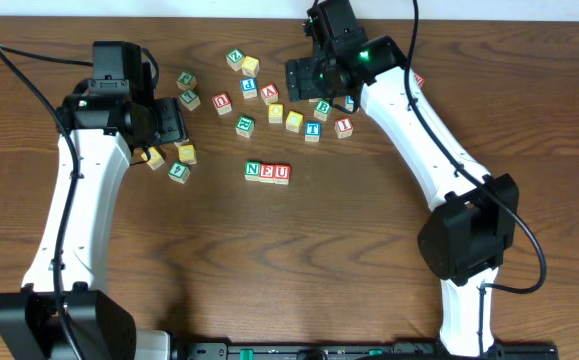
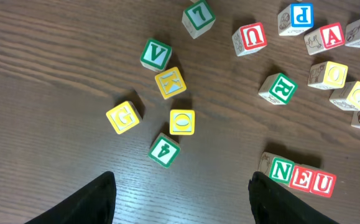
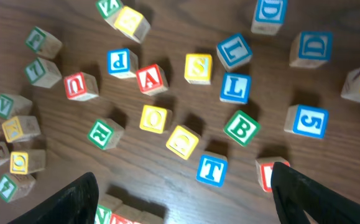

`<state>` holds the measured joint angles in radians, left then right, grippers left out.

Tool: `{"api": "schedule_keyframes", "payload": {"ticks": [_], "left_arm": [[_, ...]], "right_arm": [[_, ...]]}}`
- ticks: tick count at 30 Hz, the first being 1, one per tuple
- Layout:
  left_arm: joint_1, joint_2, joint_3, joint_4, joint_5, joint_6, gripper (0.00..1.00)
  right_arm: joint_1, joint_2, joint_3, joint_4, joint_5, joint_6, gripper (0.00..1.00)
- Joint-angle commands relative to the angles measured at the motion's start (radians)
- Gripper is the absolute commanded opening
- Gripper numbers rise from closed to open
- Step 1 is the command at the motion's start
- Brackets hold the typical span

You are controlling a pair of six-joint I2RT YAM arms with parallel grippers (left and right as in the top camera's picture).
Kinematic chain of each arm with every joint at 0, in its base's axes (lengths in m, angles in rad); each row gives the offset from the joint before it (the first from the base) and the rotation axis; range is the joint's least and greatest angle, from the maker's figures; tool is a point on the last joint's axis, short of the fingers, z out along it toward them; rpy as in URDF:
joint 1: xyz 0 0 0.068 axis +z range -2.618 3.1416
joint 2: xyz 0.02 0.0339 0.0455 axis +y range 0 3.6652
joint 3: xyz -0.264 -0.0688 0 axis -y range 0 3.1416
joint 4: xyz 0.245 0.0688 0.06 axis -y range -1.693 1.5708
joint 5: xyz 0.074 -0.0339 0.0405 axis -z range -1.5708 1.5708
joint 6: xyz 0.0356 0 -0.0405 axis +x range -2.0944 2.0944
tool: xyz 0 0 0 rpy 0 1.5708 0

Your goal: Spell out NEURIPS

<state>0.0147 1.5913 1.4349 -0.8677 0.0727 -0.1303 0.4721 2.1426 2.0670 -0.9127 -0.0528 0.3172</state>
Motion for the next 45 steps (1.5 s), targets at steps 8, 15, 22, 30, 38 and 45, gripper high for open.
{"api": "schedule_keyframes", "payload": {"ticks": [8, 15, 22, 30, 38, 45], "left_arm": [[0.016, 0.008, -0.014, 0.028, -0.114, -0.005, 0.67], [0.099, 0.008, -0.014, 0.010, -0.130, -0.005, 0.67], [0.126, 0.008, -0.014, 0.006, -0.129, -0.005, 0.67], [0.126, 0.008, -0.014, 0.006, -0.116, -0.005, 0.67], [0.126, 0.008, -0.014, 0.006, -0.114, -0.005, 0.67], [0.126, 0.008, -0.014, 0.006, -0.114, -0.005, 0.68]], "right_arm": [[0.121, 0.095, 0.026, 0.158, -0.031, -0.063, 0.81], [0.178, 0.205, 0.026, 0.238, -0.027, -0.243, 0.80], [0.180, 0.266, 0.026, 0.276, -0.025, -0.352, 0.80], [0.185, 0.317, 0.026, 0.327, -0.036, -0.406, 0.81], [0.196, 0.364, 0.026, 0.356, -0.051, -0.421, 0.84], [0.203, 0.364, 0.022, 0.373, -0.062, -0.423, 0.73]]}}
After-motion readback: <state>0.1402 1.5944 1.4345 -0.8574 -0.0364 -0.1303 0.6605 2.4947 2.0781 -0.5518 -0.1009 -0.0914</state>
